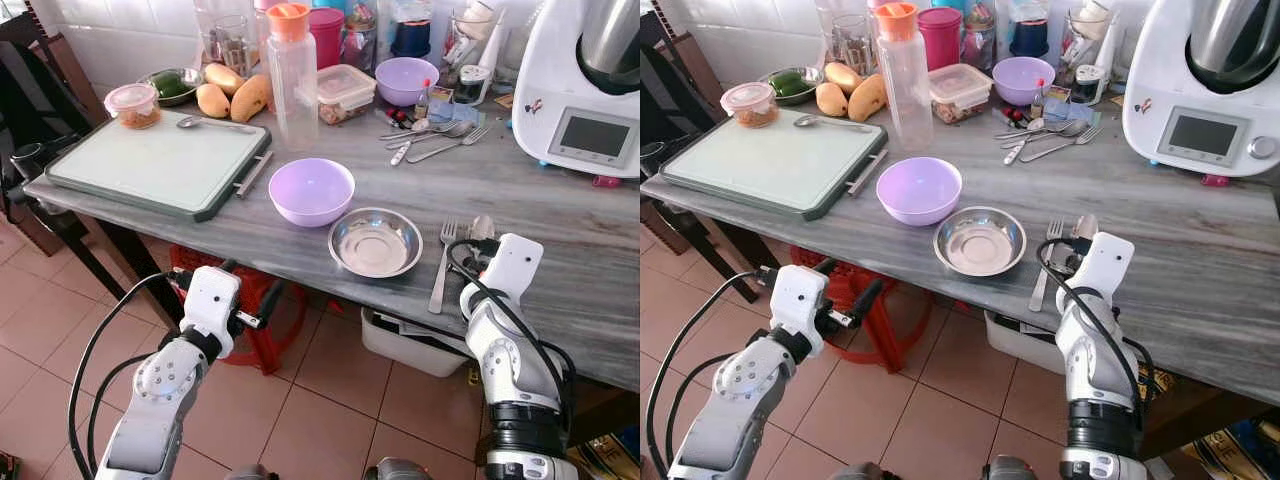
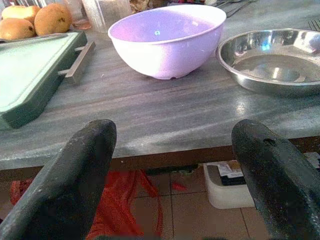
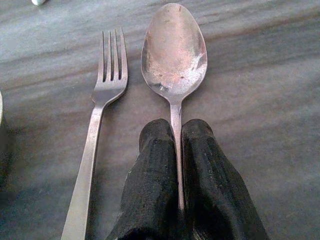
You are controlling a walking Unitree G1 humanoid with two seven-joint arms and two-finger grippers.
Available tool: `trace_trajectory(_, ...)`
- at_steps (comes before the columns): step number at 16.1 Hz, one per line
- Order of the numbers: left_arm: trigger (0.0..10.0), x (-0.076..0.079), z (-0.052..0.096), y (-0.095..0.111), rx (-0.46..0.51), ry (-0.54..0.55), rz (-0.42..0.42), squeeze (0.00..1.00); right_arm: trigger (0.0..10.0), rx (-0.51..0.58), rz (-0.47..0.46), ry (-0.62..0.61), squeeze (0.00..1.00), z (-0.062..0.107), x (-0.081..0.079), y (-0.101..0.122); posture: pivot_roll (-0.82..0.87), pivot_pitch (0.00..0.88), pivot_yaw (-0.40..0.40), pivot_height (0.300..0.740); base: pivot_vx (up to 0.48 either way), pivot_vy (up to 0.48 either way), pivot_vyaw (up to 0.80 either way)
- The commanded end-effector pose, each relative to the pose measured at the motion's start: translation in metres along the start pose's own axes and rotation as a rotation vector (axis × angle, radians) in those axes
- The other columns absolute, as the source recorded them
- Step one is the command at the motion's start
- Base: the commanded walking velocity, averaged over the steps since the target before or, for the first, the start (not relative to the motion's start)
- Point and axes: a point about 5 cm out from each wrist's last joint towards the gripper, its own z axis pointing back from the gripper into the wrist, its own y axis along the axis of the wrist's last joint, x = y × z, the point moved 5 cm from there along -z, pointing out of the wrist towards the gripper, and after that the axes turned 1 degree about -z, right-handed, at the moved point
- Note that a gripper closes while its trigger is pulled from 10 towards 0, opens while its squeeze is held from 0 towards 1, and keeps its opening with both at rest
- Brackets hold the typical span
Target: Setting the table
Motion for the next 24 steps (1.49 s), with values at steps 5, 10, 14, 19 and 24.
trace_trajectory(5,10.0,-0.001,-0.002,-0.001,-0.011,-0.001,-0.007,0.00,10.0,-0.031,0.000,-0.005,1.00,-0.001,0.001,-0.008,-0.02,0.000,0.058,0.740,0.000,0.000,0.00)
trace_trajectory(10,10.0,-0.001,-0.002,-0.001,-0.011,-0.002,-0.008,0.00,10.0,-0.024,0.011,-0.003,1.00,-0.002,0.002,-0.006,-0.02,0.000,0.056,0.740,0.000,0.000,0.00)
trace_trajectory(14,10.0,-0.001,-0.002,-0.001,-0.011,-0.003,-0.008,0.00,10.0,0.025,0.042,-0.012,1.00,0.000,0.006,0.004,-0.03,0.000,0.057,0.740,0.000,0.000,0.00)
trace_trajectory(19,10.0,-0.001,-0.003,-0.001,-0.006,0.008,-0.007,0.00,10.0,0.192,0.050,0.026,1.00,0.005,-0.001,0.034,-0.03,0.000,0.056,0.740,0.000,0.000,0.00)
trace_trajectory(24,10.0,-0.010,-0.007,0.001,-0.010,0.110,-0.016,0.00,10.0,0.391,0.104,0.113,1.00,0.016,-0.021,0.066,-0.03,0.000,0.047,0.740,0.000,0.000,0.00)
